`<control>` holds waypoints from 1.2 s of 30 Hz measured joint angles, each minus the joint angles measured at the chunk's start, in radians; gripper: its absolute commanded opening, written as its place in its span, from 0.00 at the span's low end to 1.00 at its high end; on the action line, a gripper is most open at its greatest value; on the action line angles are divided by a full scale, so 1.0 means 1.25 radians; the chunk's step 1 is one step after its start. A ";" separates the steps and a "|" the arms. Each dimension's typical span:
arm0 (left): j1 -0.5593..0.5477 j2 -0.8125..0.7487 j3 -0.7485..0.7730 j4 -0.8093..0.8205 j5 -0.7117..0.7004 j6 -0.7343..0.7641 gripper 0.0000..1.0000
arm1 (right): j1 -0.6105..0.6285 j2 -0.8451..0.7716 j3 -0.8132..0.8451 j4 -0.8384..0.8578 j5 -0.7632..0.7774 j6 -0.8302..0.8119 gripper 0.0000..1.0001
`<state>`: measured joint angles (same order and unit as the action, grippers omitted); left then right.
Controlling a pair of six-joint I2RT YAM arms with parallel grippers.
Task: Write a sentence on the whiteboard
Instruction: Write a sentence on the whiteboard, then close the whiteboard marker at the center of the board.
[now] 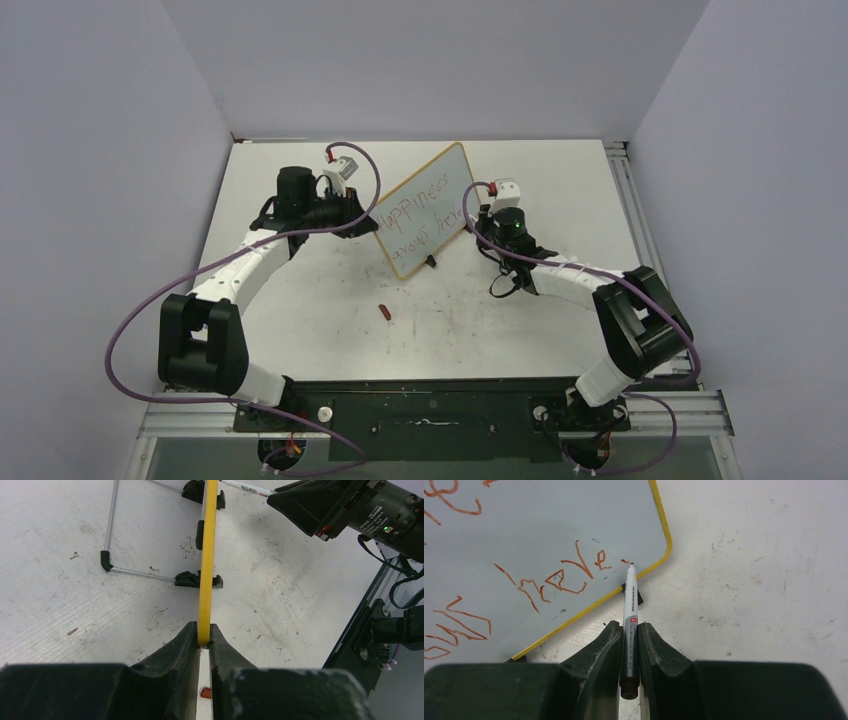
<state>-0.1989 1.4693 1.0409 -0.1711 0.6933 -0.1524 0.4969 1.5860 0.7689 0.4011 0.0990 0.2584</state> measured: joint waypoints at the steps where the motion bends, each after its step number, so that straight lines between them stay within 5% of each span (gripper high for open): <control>1: 0.000 0.000 0.000 -0.002 -0.004 -0.001 0.29 | 0.000 -0.005 0.000 -0.007 0.008 0.004 0.05; 7: 0.000 -0.017 -0.001 -0.019 -0.029 -0.001 0.59 | 0.000 -0.140 -0.027 -0.059 0.067 0.019 0.05; 12: 0.000 -0.057 -0.005 -0.026 -0.048 0.000 0.70 | 0.000 -0.278 -0.037 -0.083 0.091 0.022 0.05; 19: 0.000 -0.171 -0.075 -0.034 -0.123 -0.012 0.72 | 0.000 -0.417 -0.065 -0.156 0.091 0.027 0.05; 25: -0.042 -0.359 -0.201 -0.079 -0.323 -0.091 0.70 | 0.000 -0.536 -0.085 -0.243 0.062 0.036 0.05; 31: -0.229 -0.501 -0.300 -0.143 -0.545 -0.262 0.69 | 0.000 -0.644 -0.115 -0.295 0.013 0.053 0.05; 36: -0.396 -0.428 -0.368 -0.140 -0.659 -0.419 0.67 | 0.001 -0.706 -0.150 -0.323 -0.012 0.069 0.05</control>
<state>-0.6937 0.9344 0.5808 -0.3458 -0.1303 -0.6762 0.4984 0.7036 0.5819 -0.0029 0.0845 0.3447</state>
